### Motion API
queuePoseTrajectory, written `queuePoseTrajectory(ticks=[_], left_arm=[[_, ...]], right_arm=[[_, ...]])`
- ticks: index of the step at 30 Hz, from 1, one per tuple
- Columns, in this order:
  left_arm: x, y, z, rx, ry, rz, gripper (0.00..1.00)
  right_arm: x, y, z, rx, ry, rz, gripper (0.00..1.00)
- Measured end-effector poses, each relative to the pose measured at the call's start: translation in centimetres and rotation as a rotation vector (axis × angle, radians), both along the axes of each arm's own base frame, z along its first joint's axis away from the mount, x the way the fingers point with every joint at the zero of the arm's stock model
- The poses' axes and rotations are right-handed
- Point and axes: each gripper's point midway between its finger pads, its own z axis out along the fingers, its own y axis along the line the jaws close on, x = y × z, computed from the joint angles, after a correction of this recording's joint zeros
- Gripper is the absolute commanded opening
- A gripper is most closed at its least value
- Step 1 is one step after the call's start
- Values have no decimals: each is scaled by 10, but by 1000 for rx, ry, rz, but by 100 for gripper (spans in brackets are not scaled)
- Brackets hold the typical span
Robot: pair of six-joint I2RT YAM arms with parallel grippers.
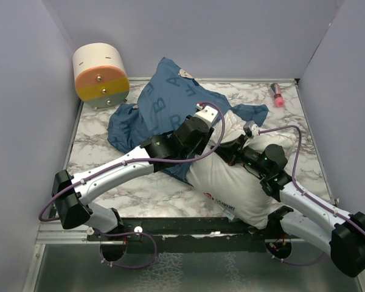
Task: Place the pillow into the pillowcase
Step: Stuff the pillow into the pillowcase.
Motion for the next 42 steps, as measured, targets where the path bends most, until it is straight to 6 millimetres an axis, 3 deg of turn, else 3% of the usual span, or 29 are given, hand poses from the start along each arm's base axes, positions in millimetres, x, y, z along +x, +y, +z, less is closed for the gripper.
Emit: queuePoseTrajectory(ticks=[2, 6, 8, 14, 22, 25, 28, 33, 37, 40, 42], left_arm=[[2, 4, 2, 18, -15, 18, 39], [4, 11, 0, 51, -28, 38, 8], [4, 13, -1, 63, -28, 38, 1], [-6, 1, 4, 13, 8, -38, 0], [-30, -20, 36, -191, 81, -216, 0], [-32, -28, 30, -238, 110, -244, 0], [-32, -34, 11, -271, 129, -258, 0], [-12, -25, -22, -382, 167, -234, 0], [9, -10, -31, -531, 208, -215, 0], [12, -9, -26, -600, 221, -234, 0], [12, -11, -20, -631, 220, -253, 0]], right_arm=[[0, 0, 0, 0, 0, 0, 1], [0, 0, 0, 0, 1, 0, 1], [0, 0, 0, -1, 1, 0, 1], [3, 1, -1, -3, 6, -7, 1], [31, 18, 7, -9, 39, -12, 1], [43, 26, 8, -1, 56, -11, 1], [51, 31, 3, -4, 69, -11, 4], [49, 29, 6, -17, 39, -5, 38], [30, 16, 29, -42, -26, -10, 67], [0, 0, 63, -32, -108, -8, 78], [-18, -9, 79, -32, -146, 3, 80]])
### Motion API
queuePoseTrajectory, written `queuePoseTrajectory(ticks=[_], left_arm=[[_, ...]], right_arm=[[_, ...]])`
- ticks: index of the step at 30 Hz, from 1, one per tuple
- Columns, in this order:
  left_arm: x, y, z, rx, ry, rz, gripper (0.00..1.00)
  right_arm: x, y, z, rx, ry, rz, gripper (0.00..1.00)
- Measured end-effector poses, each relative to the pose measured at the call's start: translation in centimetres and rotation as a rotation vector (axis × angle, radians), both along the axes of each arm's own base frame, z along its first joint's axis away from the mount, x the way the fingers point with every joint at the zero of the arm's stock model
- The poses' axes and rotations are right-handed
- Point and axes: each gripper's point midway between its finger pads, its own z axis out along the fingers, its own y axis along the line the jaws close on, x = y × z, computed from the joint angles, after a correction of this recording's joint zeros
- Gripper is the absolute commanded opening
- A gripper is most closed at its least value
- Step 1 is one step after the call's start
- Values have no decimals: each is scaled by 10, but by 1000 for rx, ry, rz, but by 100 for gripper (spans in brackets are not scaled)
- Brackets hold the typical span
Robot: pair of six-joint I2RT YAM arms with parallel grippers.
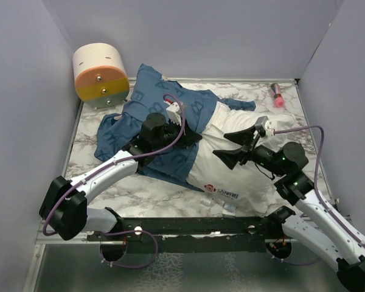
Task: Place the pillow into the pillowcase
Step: Stuff the pillow into the pillowcase.
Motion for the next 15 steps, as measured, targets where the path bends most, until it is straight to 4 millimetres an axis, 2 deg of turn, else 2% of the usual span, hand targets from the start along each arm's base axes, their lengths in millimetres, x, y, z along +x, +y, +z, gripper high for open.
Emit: queuePoseTrajectory(ticks=[3, 7, 10, 11, 13, 15], left_arm=[[1, -1, 7, -28, -8, -11, 0], [0, -4, 14, -47, -9, -29, 3], [3, -7, 25, -57, -22, -38, 37], [5, -9, 30, -58, -23, -40, 45], [8, -11, 41, -58, -30, -42, 55], [8, -9, 48, -47, -43, -40, 59]], right_arm=[[-22, -6, 12, -10, -18, 41, 80], [-34, 0, -11, -35, 102, 102, 80], [-32, 3, -37, -55, 207, 101, 80], [-32, 3, -44, -63, 231, 100, 80], [-31, 1, -54, -71, 265, 84, 80], [-31, 0, -52, -64, 262, 75, 80]])
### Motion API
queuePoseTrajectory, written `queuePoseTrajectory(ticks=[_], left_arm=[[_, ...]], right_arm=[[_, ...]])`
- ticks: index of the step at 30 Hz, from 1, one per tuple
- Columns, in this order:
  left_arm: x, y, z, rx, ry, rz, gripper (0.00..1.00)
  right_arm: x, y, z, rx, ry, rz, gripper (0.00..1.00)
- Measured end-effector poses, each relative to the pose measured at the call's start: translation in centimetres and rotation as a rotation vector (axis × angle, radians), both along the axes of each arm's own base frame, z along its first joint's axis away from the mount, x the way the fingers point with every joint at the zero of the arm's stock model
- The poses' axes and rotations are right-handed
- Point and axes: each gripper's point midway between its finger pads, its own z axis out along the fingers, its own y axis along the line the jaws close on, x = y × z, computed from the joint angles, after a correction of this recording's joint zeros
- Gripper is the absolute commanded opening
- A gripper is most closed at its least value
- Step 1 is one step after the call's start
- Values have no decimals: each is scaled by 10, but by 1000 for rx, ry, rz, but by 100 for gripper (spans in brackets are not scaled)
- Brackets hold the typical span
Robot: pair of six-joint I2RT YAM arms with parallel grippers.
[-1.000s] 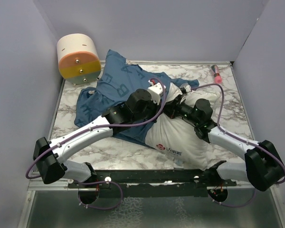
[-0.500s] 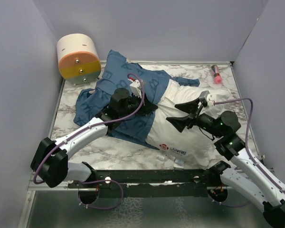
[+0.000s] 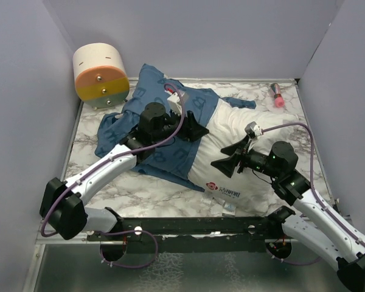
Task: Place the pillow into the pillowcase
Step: Stuff the pillow into the pillowcase.
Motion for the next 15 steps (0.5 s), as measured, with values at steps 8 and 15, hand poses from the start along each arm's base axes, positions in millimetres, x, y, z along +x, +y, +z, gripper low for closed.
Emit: queuePoseTrajectory(ticks=[8, 15], left_arm=[[-63, 59, 8, -12, -84, 35, 64], [-109, 91, -42, -62, 44, 86, 59]], right_arm=[[-7, -4, 8, 19, -22, -4, 80], [-8, -6, 9, 11, -39, 0, 80]])
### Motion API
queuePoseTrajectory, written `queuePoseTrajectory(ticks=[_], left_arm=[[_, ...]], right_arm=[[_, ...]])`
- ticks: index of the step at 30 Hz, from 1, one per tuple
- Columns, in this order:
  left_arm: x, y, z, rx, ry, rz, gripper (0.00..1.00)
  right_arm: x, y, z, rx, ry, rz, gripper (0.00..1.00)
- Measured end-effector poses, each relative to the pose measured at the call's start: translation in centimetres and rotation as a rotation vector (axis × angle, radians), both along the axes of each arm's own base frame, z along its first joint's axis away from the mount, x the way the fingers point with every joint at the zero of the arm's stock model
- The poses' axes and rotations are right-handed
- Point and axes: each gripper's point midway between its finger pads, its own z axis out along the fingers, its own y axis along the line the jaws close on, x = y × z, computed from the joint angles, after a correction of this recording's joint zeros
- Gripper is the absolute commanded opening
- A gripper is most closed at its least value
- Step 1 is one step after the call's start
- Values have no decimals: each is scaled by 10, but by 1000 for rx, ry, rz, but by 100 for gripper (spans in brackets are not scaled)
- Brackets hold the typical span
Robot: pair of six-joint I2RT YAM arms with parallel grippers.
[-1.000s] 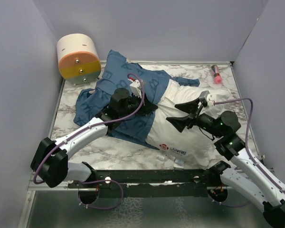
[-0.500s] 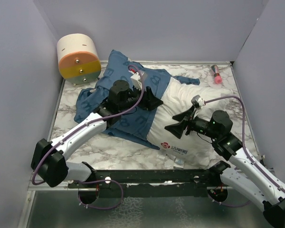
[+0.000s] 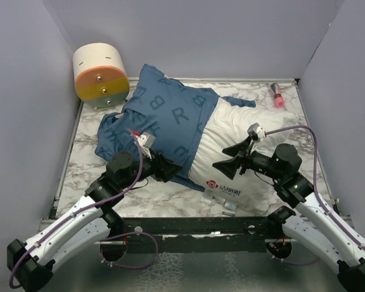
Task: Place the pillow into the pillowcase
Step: Stuff the pillow into the pillowcase.
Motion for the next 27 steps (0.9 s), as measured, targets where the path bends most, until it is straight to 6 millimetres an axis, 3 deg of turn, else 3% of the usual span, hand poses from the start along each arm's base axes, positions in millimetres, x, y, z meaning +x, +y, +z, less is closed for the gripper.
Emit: queuePoseTrajectory(ticks=[5, 7, 8, 16, 21, 27], left_arm=[[-17, -16, -41, 114, 92, 19, 62], [-10, -15, -48, 159, 89, 78, 63], [-18, -24, -63, 237, 107, 54, 63], [20, -22, -89, 413, 49, 221, 59], [32, -25, -99, 463, 19, 250, 23], [36, -30, -85, 448, -9, 245, 2]], right_arm=[[3, 2, 1, -11, -2, 4, 80], [5, 3, -1, -19, 5, 6, 80], [6, 4, -1, -21, 8, 6, 80], [9, 6, -6, -31, 25, 7, 80], [10, 6, -6, -36, 19, 7, 80], [11, 5, -7, -52, 1, 9, 80]])
